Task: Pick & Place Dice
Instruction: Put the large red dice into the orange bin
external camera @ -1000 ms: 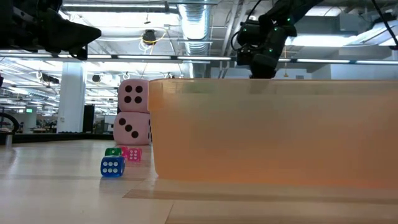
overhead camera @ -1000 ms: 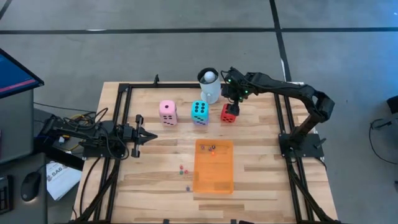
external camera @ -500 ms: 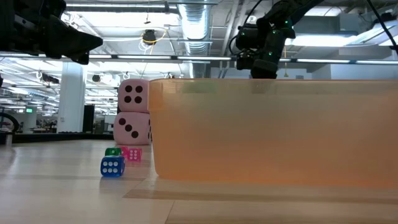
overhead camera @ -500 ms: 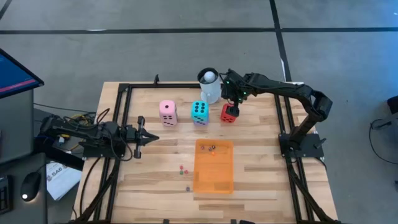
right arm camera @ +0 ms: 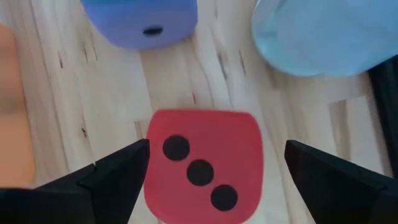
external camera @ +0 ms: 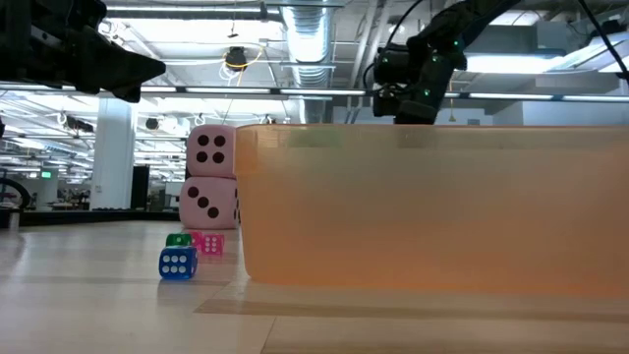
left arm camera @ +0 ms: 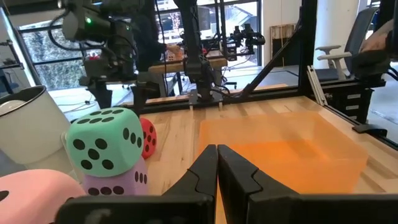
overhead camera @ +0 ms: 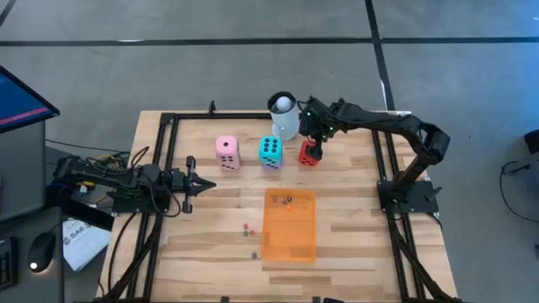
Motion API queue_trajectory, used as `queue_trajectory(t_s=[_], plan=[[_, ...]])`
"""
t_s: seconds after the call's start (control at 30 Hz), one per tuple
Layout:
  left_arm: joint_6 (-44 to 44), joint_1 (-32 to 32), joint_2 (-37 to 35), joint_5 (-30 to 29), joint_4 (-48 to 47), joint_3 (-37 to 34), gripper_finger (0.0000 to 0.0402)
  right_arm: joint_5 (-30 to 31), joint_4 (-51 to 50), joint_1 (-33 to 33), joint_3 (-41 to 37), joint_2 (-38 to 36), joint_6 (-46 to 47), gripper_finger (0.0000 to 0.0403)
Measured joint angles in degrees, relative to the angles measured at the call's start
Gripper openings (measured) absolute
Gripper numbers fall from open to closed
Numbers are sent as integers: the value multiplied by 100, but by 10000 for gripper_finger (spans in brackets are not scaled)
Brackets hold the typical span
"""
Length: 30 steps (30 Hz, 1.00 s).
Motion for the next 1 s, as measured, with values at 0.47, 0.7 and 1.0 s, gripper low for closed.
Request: queue_trajectory(t_s=[0.47,0.7,1.0], plan=[[0,0,0,2,-1,-2,0,-180,435,-123,-442,-13,-67,369],[0,-1,0,2,-2,-2,0,-212,467,-125,-445,-16,-225,369],[0,0,0,2,-4,-4,0,-190,460,-131,-282,-17,-238,369]])
